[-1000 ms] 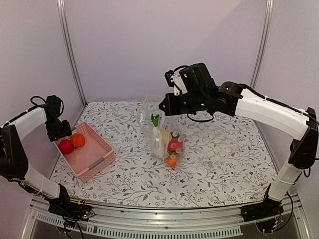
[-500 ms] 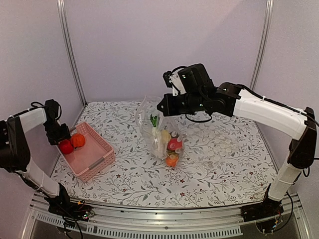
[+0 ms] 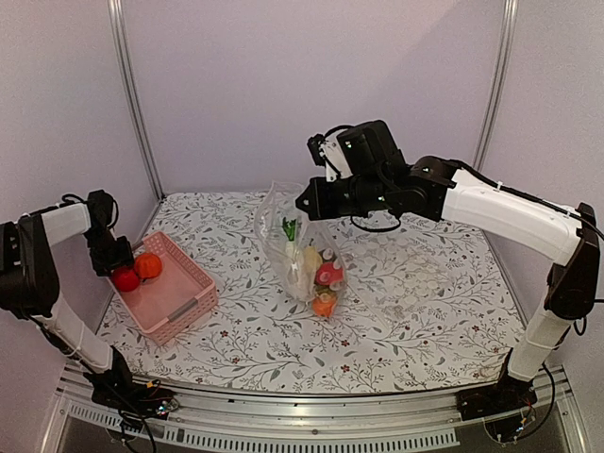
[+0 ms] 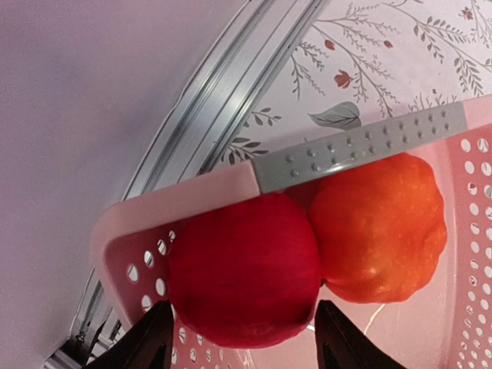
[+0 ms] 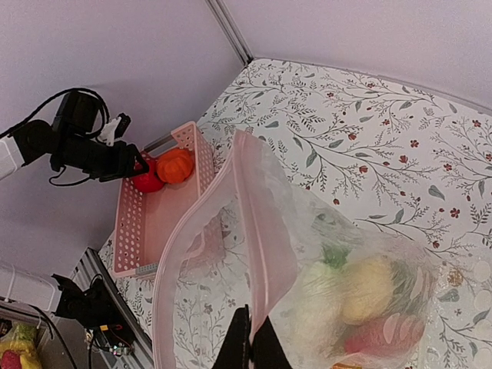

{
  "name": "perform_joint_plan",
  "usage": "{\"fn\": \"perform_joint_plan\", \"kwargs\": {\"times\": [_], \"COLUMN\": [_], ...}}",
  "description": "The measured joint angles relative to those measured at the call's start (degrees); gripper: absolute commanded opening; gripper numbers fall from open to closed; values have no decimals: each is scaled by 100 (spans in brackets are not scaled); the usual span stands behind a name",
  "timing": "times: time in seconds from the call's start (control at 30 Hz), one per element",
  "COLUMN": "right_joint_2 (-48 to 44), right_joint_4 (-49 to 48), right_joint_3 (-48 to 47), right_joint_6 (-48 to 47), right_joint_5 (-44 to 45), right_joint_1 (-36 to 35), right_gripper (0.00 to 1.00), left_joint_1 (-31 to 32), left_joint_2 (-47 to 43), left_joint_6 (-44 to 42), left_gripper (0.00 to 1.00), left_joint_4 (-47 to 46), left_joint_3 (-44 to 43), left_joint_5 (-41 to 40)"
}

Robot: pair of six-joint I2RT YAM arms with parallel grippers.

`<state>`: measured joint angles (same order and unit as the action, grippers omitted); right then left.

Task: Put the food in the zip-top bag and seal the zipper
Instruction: Pick up the fake fruit from the bin.

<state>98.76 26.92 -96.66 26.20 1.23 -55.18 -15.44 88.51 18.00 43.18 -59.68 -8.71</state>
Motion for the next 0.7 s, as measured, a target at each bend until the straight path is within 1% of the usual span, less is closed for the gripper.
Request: {"fn": "perform_joint_plan", "kwargs": {"times": [0.17,0.47,0.7], "right_joint_2": [0,0,0], "right_joint_4": [-4,-48,-131], "right_joint_3": [0,11,76], "right_joint_6": [7,24,79], "right_joint_5": [-11,-35,-179], "right_joint_1": [0,0,0], "right_gripper": [0,0,0], "left_joint_1": [-2,-2,-2], "left_joint_2": [140,343,387], "left_joint_6": [-2,-11,-48], "left_gripper": [65,65,60], "left_joint_4": [2,50,94], "left_joint_3": [-35,-162,-208], "left_joint_5": [-33,-33,-37]}}
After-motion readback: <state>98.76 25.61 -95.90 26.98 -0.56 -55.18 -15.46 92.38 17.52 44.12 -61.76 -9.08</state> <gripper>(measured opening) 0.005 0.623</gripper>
